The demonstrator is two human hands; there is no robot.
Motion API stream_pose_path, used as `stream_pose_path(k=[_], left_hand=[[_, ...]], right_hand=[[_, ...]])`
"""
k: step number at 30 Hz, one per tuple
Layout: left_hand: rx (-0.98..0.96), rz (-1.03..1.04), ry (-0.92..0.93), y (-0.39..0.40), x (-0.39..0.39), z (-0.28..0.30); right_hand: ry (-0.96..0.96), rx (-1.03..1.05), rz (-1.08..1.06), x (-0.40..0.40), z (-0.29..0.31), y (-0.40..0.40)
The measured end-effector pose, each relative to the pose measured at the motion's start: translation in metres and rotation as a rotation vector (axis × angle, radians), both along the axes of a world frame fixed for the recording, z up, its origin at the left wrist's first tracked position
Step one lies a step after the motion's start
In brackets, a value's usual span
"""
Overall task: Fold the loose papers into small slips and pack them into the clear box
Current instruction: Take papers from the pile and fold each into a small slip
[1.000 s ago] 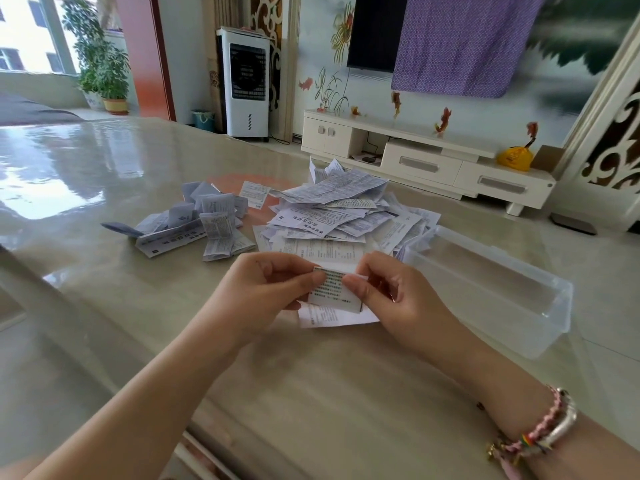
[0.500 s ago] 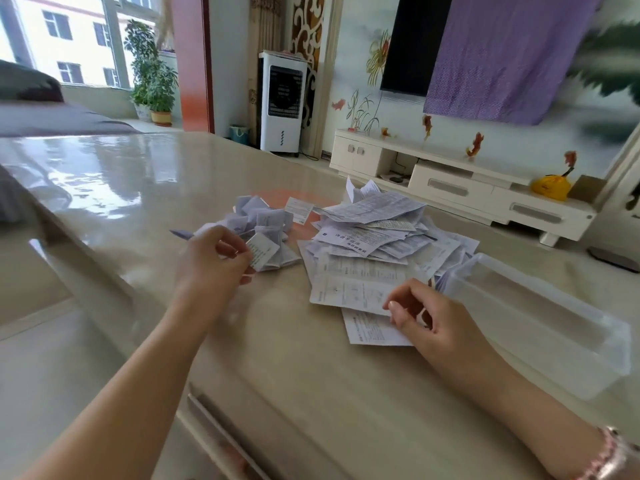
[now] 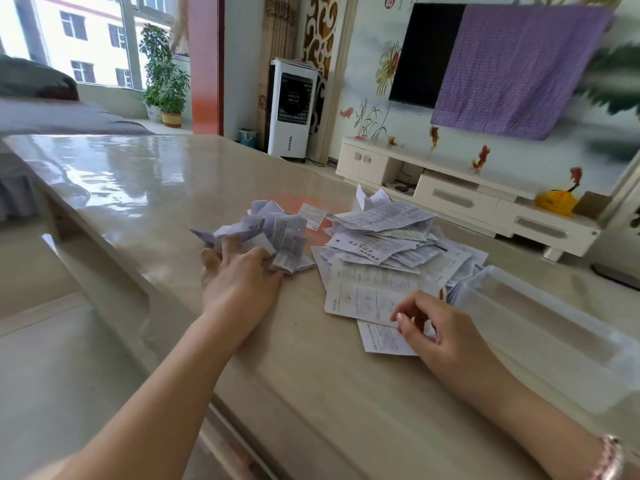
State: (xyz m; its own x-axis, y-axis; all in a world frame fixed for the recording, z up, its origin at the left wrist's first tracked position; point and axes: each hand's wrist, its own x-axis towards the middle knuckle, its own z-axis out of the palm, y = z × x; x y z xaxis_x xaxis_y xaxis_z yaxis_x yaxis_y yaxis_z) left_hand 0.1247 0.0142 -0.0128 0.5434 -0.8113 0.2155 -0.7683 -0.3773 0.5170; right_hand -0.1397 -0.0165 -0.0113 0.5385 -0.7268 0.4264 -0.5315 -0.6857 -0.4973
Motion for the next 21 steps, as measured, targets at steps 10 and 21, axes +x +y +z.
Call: stream_pose_path(k=[10, 21], left_hand=[[-0.124, -0.067, -0.037, 0.004, -0.017, 0.009], [-0.173, -0.204, -0.004, -0.011, -0.039, 0.015]], right_hand=[[0.065, -0.045, -0.009, 0.017, 0.016, -0.008], [0.284, -0.011, -0.239, 0.083, 0.035, -0.122]])
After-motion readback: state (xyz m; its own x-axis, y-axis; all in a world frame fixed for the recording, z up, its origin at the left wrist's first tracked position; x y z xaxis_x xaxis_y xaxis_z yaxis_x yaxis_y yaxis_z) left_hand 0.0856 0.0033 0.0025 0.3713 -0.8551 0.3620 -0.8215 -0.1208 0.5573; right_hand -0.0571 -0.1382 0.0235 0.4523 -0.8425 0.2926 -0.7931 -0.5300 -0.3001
